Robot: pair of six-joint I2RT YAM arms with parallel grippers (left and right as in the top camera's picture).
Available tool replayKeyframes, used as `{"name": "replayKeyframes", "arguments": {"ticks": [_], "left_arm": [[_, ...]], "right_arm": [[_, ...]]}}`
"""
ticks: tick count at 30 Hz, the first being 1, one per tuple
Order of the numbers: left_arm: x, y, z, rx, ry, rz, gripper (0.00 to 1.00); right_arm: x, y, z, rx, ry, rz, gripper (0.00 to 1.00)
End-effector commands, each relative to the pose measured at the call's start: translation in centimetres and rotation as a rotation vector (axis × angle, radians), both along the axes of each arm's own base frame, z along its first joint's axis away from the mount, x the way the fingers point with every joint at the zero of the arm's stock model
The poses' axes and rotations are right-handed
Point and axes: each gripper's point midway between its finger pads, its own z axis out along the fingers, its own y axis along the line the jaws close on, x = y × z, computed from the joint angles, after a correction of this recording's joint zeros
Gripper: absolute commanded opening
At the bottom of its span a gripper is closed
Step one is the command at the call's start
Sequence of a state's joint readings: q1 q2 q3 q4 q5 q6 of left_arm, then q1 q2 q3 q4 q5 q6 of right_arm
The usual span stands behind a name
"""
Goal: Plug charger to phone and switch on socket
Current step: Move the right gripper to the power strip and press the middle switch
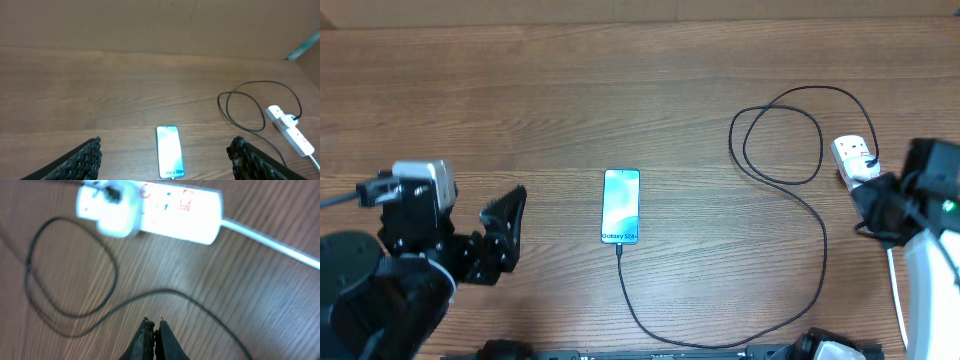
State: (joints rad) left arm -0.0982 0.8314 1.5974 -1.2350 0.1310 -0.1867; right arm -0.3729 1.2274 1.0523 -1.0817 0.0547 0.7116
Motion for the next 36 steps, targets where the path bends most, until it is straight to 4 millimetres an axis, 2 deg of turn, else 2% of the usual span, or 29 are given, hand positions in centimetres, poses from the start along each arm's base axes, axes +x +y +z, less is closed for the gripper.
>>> {"name": "replayKeyframes", "arguments": {"ticks": [1, 6, 10, 13, 16, 21, 24, 31, 36], "left_arm": [[-0.6, 1.0, -1.0, 0.000, 0.010, 0.063, 0.78], [-0.5, 1.0, -2.6, 0.007, 0.058, 0.065, 0.79], [-0.5, 1.0, -3.4, 0.012, 0.087, 0.065, 0.92], [-0.6, 1.1, -3.7, 0.015, 0.097, 0.068, 0.95], [-0.6, 1.1, -3.7, 0.016, 0.098, 0.068, 1.00], [-0.9, 1.1, -4.2, 0.018, 0.119, 0.068, 1.00], [-1.2, 1.2, -4.6, 0.021, 0.140, 0.067, 1.00], [-1.4, 1.2, -4.9, 0.023, 0.156, 0.068, 1.00], [-1.4, 1.2, -4.9, 0.023, 0.156, 0.067, 1.00]], "right_arm": [[1.9, -2.8, 0.0, 0.033, 0.069, 0.004, 0.04], [5.6, -5.1, -0.4, 0.142, 0.173, 0.044, 0.04], [7.8, -6.3, -1.1, 0.151, 0.197, 0.063, 0.04], [7.5, -6.6, -3.3, 0.168, 0.275, 0.056, 0.04], [6.8, -7.8, -5.3, 0.153, 0.351, 0.035, 0.04], [6.0, -9.6, -8.4, 0.191, 0.406, 0.031, 0.04], [6.0, -10.2, -9.3, 0.209, 0.398, 0.033, 0.04], [7.8, -10.0, -9.6, 0.238, 0.319, 0.052, 0.04], [8.3, -10.0, -9.6, 0.240, 0.296, 0.067, 0.04]]}}
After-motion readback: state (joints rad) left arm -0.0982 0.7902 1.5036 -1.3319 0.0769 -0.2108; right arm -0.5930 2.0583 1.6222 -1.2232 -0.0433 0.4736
